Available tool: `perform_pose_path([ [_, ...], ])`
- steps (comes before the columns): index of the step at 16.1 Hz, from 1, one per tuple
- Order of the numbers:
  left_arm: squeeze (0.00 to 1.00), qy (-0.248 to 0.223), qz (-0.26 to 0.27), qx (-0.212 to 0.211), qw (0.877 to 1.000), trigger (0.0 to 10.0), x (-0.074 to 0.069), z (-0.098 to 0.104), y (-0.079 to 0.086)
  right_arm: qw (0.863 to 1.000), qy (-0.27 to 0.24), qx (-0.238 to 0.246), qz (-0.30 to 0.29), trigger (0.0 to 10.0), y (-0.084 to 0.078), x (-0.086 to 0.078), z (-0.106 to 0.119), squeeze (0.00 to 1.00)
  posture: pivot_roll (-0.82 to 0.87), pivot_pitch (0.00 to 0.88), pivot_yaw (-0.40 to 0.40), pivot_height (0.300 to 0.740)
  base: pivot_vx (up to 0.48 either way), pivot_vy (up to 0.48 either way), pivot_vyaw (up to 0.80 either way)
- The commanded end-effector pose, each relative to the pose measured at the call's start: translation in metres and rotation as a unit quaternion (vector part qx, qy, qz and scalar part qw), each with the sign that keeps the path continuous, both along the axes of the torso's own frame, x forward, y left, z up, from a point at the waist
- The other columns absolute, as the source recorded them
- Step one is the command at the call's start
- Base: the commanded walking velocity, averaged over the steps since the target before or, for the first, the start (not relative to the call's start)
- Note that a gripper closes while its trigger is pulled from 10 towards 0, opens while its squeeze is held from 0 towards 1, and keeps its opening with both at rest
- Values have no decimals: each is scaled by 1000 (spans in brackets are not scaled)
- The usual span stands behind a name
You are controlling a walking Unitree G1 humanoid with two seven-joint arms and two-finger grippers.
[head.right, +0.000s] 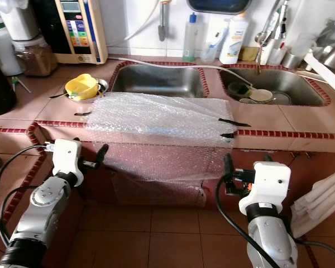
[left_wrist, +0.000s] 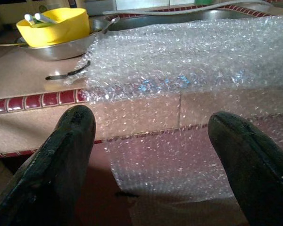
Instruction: Kitchen organization
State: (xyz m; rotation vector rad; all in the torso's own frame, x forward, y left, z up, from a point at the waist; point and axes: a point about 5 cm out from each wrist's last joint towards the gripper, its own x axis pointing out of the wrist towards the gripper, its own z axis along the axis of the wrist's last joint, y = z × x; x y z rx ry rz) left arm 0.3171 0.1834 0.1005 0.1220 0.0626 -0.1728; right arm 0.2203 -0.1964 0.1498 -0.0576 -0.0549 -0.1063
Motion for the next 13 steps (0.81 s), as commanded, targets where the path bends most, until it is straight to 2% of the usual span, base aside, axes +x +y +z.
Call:
perform_pose_path([
  [1,0,-6,-7,7,1000,10000,3,5,0,1000,2,0,-2,10000,-2,0,-1,0,40,17,-6,740,0,0,0],
  [5,0,-12,8,6,1000,10000,6,10,4,1000,1,0,-5,10000,-3,0,-1,0,40,19,-4,740,0,0,0],
  [9,0,-18,10,-3,1000,10000,6,12,1,1000,-3,-9,0,10000,-1,1,1,0,39,17,-5,740,0,0,0],
  [12,0,-20,9,-6,1000,10000,6,13,-3,1000,-3,-10,-3,10000,-3,1,1,0,39,15,-3,740,0,0,800],
  [13,0,-21,9,-4,1000,10000,6,13,-3,1000,-3,-9,-4,10000,-3,1,1,0,39,15,-3,740,0,0,0],
])
